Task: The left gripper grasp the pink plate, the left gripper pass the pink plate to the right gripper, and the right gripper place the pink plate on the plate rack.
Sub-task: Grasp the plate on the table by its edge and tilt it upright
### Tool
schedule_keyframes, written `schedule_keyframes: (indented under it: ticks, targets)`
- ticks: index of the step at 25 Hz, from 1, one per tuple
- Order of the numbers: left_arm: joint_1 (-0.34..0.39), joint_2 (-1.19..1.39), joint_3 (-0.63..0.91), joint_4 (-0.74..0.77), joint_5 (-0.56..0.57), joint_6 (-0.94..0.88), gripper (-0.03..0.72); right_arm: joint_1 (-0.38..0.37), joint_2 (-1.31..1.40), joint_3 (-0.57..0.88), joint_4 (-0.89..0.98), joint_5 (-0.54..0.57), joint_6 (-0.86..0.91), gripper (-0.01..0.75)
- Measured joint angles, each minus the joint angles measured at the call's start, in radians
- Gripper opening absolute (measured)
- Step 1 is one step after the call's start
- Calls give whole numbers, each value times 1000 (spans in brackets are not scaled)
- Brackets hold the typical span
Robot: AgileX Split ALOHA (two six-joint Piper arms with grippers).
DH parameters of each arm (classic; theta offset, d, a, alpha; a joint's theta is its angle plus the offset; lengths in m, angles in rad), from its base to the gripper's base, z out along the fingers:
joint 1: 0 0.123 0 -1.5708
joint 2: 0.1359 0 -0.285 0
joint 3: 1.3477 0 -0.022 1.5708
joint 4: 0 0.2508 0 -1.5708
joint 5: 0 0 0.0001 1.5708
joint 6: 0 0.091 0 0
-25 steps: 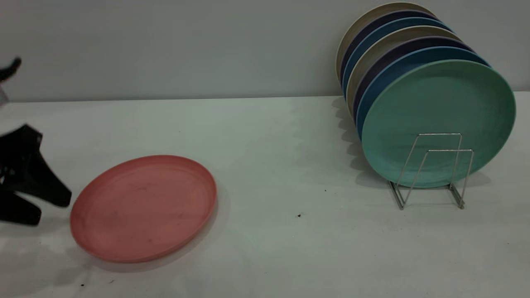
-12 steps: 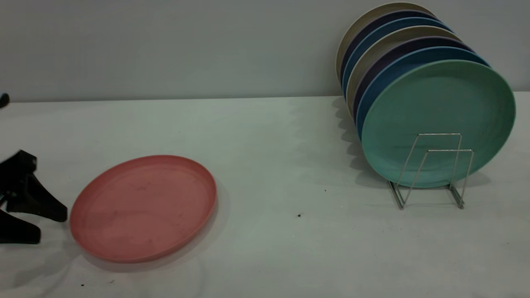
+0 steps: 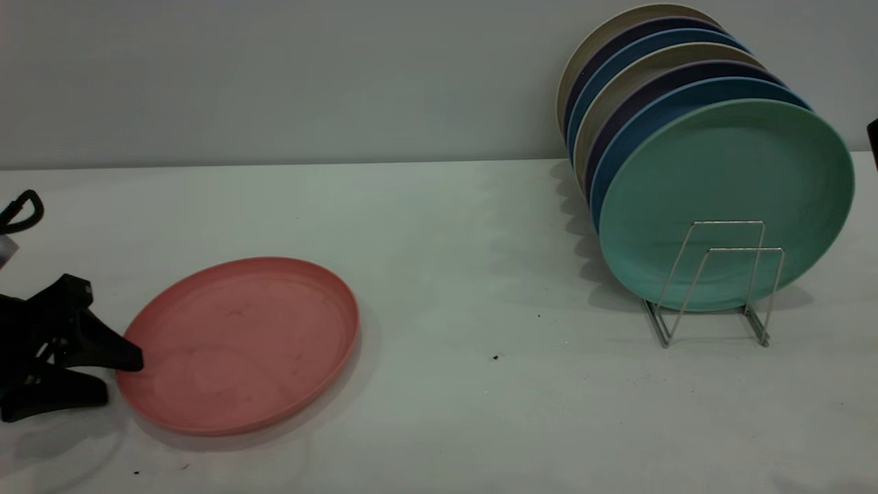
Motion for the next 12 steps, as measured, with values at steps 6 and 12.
schedule_keyframes:
  ticks: [6, 12]
  targets:
    - [0, 67, -17, -13, 74, 22, 446, 0, 1, 0, 6, -17, -2, 458]
    - [0, 96, -20, -26, 117, 51, 422, 0, 1, 0, 10, -23, -4, 458]
